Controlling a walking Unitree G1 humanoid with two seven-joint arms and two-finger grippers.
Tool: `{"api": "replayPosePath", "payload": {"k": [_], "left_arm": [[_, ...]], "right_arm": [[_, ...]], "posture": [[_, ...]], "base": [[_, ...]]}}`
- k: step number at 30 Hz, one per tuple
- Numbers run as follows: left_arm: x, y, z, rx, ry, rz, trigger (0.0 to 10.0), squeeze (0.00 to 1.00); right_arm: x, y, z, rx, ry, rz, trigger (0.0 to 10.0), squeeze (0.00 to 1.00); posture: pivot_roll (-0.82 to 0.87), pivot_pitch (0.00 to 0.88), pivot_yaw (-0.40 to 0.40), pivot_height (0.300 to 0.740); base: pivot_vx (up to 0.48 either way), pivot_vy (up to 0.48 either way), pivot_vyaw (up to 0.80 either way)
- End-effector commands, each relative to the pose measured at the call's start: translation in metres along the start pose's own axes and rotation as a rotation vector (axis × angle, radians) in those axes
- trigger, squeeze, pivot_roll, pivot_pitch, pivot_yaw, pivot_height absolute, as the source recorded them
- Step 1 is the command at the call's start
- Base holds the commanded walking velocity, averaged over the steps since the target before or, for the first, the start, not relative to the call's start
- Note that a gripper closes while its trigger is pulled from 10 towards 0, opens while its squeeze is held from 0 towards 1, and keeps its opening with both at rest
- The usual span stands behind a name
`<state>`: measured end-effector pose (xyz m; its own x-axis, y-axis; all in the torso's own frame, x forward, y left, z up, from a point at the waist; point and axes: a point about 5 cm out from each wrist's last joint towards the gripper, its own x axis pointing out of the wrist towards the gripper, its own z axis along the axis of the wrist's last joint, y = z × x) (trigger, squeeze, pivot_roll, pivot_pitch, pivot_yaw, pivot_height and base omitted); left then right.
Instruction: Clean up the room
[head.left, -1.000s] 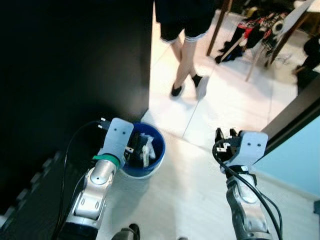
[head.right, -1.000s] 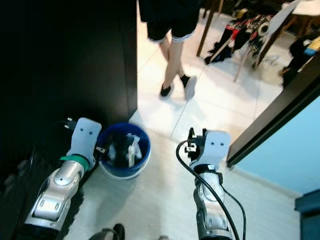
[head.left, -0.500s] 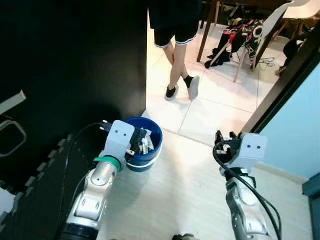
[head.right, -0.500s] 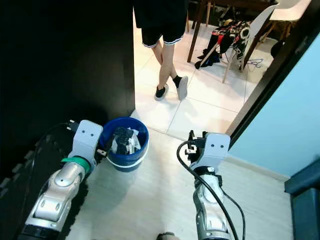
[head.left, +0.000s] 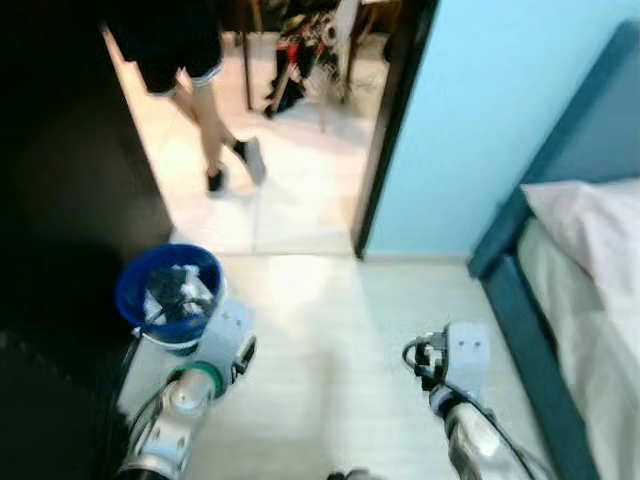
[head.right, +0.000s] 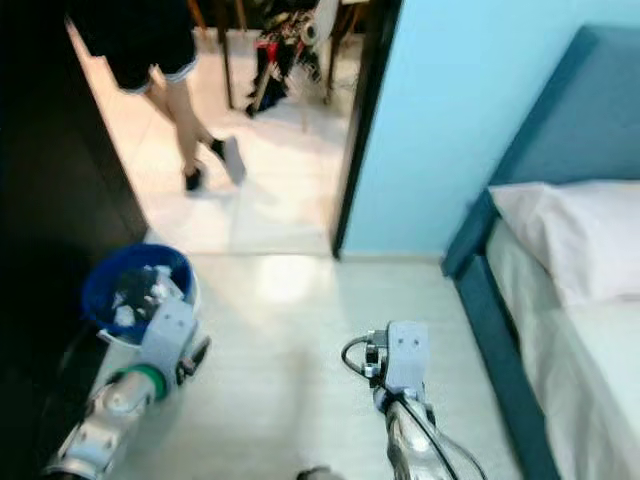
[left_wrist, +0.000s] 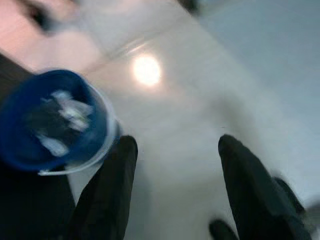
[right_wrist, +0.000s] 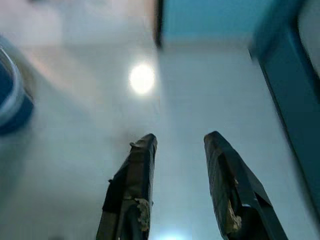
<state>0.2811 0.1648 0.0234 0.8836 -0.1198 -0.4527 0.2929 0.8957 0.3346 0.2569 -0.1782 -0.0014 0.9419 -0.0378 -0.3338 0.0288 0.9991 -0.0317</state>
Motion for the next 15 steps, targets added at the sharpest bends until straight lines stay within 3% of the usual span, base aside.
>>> {"api": "replayPosePath", "payload": {"k": [1, 3, 5, 6, 7, 8, 15], "left_arm": [[-0.001, -0.001, -0.01, 0.022, 0.027, -0.019, 10.0, 0.0], [-0.002, 0.0, -0.036, 0.002, 0.122, -0.033, 10.0, 0.0], [-0.003, -0.001, -0.044, -0.009, 0.149, -0.036, 10.0, 0.0], [-0.01, -0.002, -0.068, -0.09, 0.238, -0.016, 10.0, 0.0], [-0.01, -0.002, -0.068, -0.09, 0.238, -0.016, 10.0, 0.0], [-0.016, -0.002, -0.083, -0.179, 0.291, 0.026, 10.0, 0.0], [-0.022, -0.004, -0.099, -0.199, 0.341, 0.05, 10.0, 0.0]], "right_arm": [[-0.006, 0.001, -0.018, -0.009, 0.076, 0.008, 10.0, 0.0], [-0.015, -0.006, -0.044, -0.025, 0.197, -0.024, 10.0, 0.0], [-0.018, -0.007, -0.051, -0.033, 0.23, -0.03, 10.0, 0.0], [-0.024, -0.007, -0.063, 0.001, 0.291, -0.035, 10.0, 0.0], [-0.024, -0.007, -0.063, 0.001, 0.291, -0.035, 10.0, 0.0], [-0.026, -0.005, -0.067, 0.048, 0.308, -0.035, 10.0, 0.0], [-0.029, -0.004, -0.075, 0.092, 0.346, -0.037, 10.0, 0.0]], "posture": [[0.0, 0.087, 0.003, 0.72], [0.0, 0.079, -0.009, 0.72], [0.0, 0.079, -0.009, 0.72], [-0.01, 0.078, -0.024, 0.72], [-0.01, 0.078, -0.024, 0.72], [-0.01, 0.08, -0.036, 0.72], [-0.01, 0.072, -0.051, 0.72]], "base": [[0.0, 0.0, -0.8], [0.0, 0.0, -0.8], [0.0, 0.0, -0.8], [0.0, 0.0, -0.8], [0.0, 0.0, -0.8], [0.0, 0.0, -0.8], [0.0, 0.0, -0.8]]}}
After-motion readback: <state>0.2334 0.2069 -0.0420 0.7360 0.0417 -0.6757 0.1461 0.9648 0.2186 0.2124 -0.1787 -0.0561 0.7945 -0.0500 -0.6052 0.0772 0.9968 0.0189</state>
